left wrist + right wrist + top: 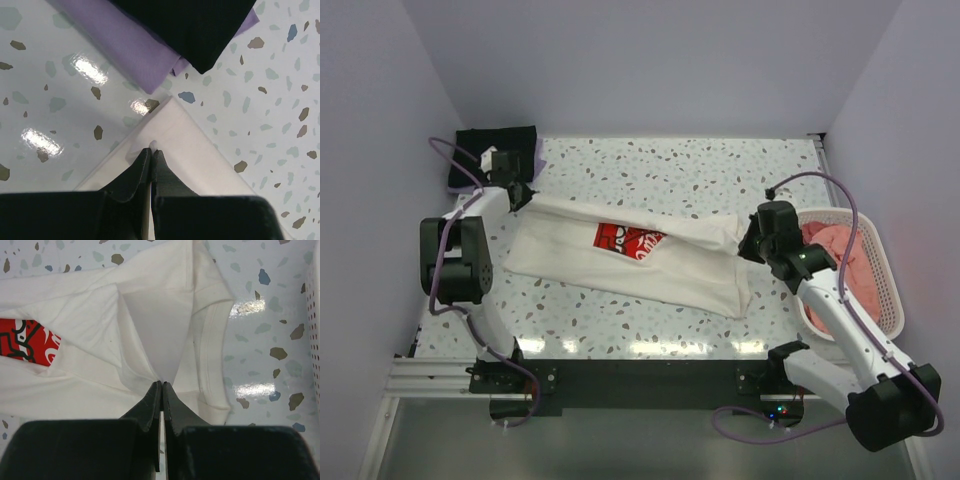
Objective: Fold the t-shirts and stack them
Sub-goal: Fold the tshirt
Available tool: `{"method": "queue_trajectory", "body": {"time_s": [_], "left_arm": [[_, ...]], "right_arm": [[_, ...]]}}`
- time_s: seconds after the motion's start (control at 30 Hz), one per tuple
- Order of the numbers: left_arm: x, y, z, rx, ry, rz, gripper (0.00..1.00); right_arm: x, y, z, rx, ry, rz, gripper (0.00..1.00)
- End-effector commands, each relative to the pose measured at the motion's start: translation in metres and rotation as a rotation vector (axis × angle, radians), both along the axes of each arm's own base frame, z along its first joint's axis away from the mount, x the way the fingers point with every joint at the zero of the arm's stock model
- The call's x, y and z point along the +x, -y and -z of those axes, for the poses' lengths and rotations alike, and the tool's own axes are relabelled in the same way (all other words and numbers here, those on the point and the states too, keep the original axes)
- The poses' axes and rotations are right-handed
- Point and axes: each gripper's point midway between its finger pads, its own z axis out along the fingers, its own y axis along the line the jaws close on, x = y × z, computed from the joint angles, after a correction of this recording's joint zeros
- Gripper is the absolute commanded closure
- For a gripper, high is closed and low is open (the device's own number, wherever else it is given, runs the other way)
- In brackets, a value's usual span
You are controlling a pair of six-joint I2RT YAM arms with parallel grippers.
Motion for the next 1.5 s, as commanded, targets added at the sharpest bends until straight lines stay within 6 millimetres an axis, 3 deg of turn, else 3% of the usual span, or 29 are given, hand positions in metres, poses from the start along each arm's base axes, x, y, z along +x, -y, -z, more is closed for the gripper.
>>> {"method": "queue_trajectory", "body": {"time_s": [0.0, 0.3, 0.47, 0.6, 0.63, 0.73, 0.77, 0.8, 0.83, 0.93, 1.03, 1.23, 1.3, 1.47], "left_arm": [[0.008, -0.012, -0.032, 0.0, 0.104, -0.045, 1.0], [-0.007, -0.013, -0.02, -0.044, 0.087, -0.06, 1.0], [-0.011, -0.012, -0.015, -0.069, 0.084, -0.063, 1.0], [-0.015, -0.01, -0.01, -0.085, 0.078, -0.06, 1.0], [-0.016, -0.011, -0.01, -0.089, 0.079, -0.063, 0.96], [-0.02, -0.01, -0.011, -0.107, 0.083, -0.061, 0.93], [-0.021, -0.01, -0.012, -0.115, 0.084, -0.065, 0.88], [-0.024, -0.012, -0.011, -0.126, 0.084, -0.074, 0.82], [-0.025, -0.013, -0.015, -0.126, 0.091, -0.078, 0.7], [-0.029, -0.014, -0.026, -0.126, 0.111, -0.082, 0.69], [-0.032, -0.011, -0.036, -0.137, 0.135, -0.074, 0.65], [-0.039, 0.023, -0.051, -0.188, 0.148, 0.036, 0.66], [-0.047, 0.038, -0.053, -0.186, 0.131, 0.095, 0.65], [-0.071, 0.067, -0.079, -0.186, 0.169, 0.243, 0.64]], "right_arm": [[-0.006, 0.001, -0.006, 0.017, 0.014, 0.009, 1.0], [-0.02, 0.0, 0.005, 0.033, -0.017, -0.012, 1.0], [-0.031, -0.011, 0.012, 0.098, -0.029, -0.049, 1.0], [-0.042, -0.022, 0.036, 0.149, -0.078, -0.095, 1.0], [-0.044, -0.023, 0.039, 0.152, -0.088, -0.1, 0.98], [-0.05, -0.029, 0.046, 0.182, -0.1, -0.128, 0.83], [-0.05, -0.031, 0.045, 0.198, -0.092, -0.136, 0.78], [-0.053, -0.036, 0.046, 0.215, -0.097, -0.159, 0.67], [-0.053, -0.036, 0.043, 0.222, -0.084, -0.162, 0.62], [-0.051, -0.034, 0.038, 0.21, -0.07, -0.158, 0.5], [-0.039, -0.035, 0.036, 0.201, -0.06, -0.148, 0.48], [0.011, -0.049, 0.033, 0.203, -0.009, -0.139, 0.48], [0.032, -0.05, 0.036, 0.18, 0.004, -0.122, 0.48], [0.068, -0.06, 0.042, 0.169, 0.033, -0.129, 0.48]]}}
